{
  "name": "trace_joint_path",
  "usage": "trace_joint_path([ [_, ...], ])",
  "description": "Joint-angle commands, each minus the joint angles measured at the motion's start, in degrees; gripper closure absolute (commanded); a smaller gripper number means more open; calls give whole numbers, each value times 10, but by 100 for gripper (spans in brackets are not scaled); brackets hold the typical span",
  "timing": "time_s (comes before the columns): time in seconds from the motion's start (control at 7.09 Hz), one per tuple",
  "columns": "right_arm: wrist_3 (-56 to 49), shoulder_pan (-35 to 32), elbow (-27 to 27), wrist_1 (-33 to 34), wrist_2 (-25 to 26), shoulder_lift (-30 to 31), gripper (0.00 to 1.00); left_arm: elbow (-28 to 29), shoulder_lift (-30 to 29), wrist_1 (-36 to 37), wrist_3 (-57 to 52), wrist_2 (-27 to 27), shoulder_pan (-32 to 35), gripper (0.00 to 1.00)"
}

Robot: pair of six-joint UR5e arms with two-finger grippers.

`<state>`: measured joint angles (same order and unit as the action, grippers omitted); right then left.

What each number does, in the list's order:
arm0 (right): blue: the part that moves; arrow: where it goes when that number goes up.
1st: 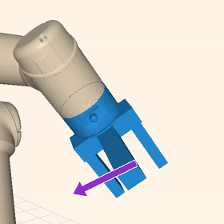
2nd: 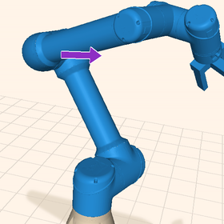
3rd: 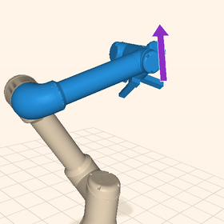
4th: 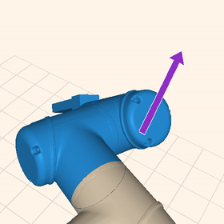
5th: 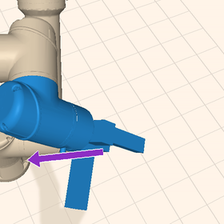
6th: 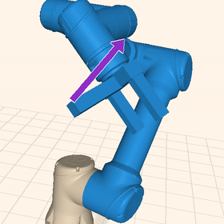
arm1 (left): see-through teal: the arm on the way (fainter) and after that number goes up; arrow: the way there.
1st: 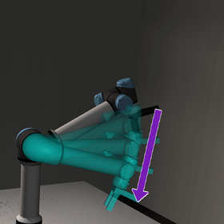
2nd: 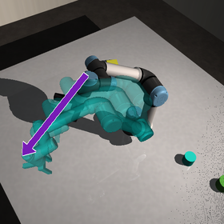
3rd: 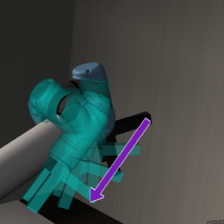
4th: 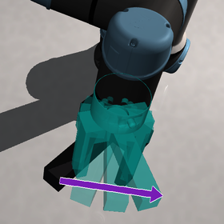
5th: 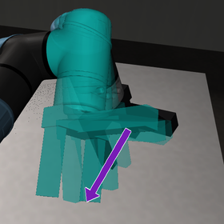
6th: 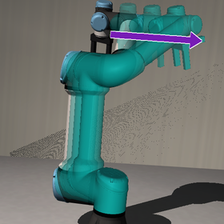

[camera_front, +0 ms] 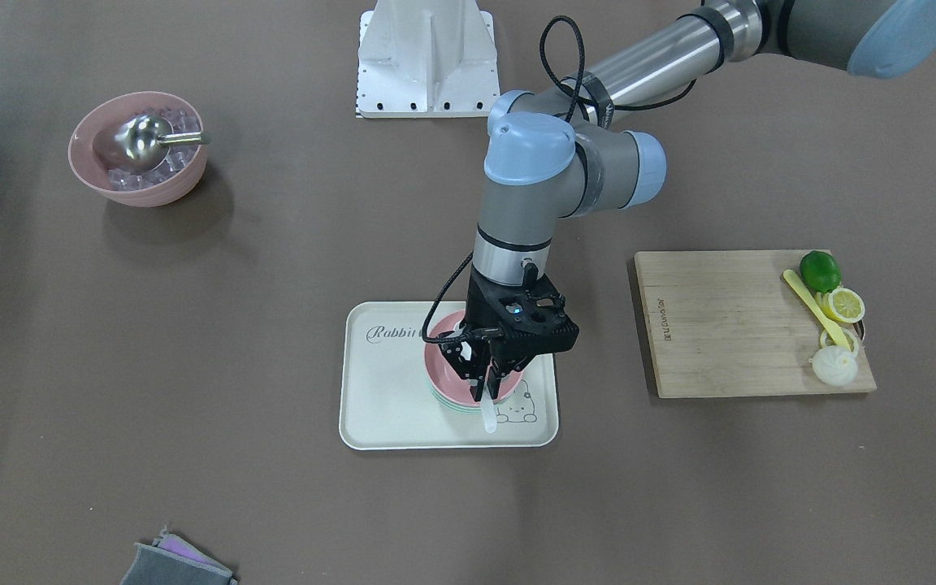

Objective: Stack pink bowl on green and place spoon
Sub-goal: 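Lower the spoon into the pink bowl and open the left gripper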

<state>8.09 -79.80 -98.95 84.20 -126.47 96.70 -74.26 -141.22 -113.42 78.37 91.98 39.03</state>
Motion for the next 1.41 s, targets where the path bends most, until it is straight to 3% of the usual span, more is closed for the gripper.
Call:
trace_joint_path([
  [0.0,0,0,1,0,0,0,0,-1,2,0,-1,-4,-7,60],
  [0.42,0,0,1,0,0,-1,0,-5,2,0,-15,-3,-7,3],
  [0.71,-1,0,2,0,1,0,0,-20,5,12,-78,18,7,2],
  [1.27,-3,-16,4,10,-9,6,0,-155,154,164,-441,257,185,1],
])
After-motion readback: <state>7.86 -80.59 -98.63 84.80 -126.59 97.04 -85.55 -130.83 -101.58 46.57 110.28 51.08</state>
